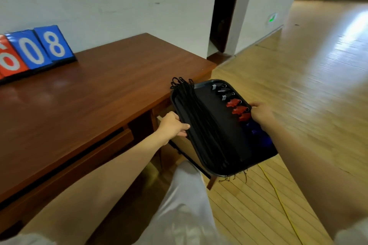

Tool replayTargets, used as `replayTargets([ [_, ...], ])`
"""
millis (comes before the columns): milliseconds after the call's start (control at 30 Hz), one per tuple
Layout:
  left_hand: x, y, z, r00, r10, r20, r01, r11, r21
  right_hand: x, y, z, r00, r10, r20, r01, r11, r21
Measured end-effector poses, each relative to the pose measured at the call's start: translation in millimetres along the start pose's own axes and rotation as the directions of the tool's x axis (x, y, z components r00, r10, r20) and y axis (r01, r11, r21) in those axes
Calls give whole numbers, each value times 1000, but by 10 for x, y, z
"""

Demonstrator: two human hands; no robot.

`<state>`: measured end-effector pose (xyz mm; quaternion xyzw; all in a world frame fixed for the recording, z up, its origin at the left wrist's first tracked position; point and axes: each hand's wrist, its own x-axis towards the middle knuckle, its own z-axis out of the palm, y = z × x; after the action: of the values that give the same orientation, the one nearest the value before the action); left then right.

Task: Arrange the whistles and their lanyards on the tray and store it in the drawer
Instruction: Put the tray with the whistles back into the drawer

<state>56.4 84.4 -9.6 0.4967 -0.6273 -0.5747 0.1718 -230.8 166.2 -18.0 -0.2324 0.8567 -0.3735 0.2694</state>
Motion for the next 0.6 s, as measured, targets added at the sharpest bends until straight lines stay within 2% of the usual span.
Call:
replayTargets([
  [200,41,-155,424,996,-51,79,51,999,5,1,374,-133,995,88,-37,-90,995,-44],
  [600,423,-272,475,984,-162,76,164,986,-15,372,428,146,996,84,12,-81,983,-163],
])
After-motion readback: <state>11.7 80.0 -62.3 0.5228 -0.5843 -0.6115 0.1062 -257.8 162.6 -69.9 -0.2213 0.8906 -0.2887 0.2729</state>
